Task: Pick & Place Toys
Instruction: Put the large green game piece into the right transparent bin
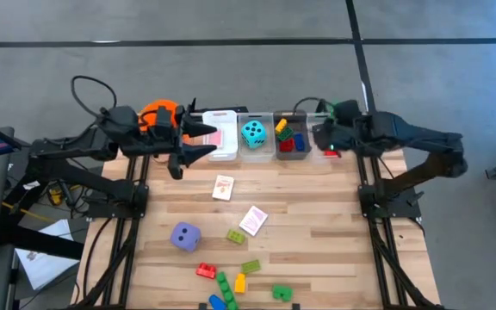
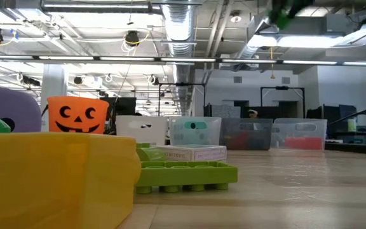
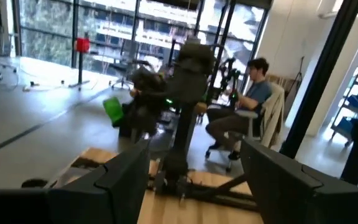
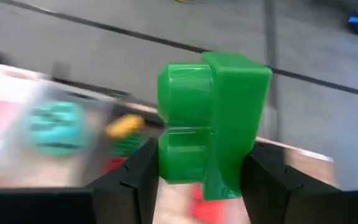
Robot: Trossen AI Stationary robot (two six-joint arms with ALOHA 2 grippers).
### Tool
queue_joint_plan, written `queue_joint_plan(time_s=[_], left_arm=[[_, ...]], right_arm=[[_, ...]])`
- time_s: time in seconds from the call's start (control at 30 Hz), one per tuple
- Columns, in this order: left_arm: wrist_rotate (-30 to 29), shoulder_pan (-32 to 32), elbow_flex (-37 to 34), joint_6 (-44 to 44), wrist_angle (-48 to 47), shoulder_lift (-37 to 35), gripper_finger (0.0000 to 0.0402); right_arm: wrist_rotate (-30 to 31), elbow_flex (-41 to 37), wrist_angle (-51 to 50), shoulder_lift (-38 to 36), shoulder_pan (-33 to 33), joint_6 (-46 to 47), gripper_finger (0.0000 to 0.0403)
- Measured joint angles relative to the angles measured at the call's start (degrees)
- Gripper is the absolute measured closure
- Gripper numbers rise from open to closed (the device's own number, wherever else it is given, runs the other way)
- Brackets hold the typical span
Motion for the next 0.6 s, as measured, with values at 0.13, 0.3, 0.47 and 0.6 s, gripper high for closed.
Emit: queue_joint_plan(time_s=[0.13,0.3,0.47,0.6], left_arm=[[-4.42,0.00,0.00,-0.05,-0.14,0.91,0.0165],[-11.60,0.41,0.00,0.45,1.60,1.76,0.0167],[-13.49,2.41,0.00,1.20,5.59,2.36,0.0163],[-13.62,2.86,0.02,-0.87,8.48,2.71,0.0164]], right_arm=[[-3.93,-11.09,5.81,-5.35,-8.79,-5.11,0.0231],[-16.08,-27.63,32.00,-14.50,-19.24,-22.27,0.0231],[-28.98,-39.02,45.16,-16.76,-30.87,-28.76,0.0231],[-35.55,-43.07,46.93,-14.39,-38.41,-32.95,0.0225]])
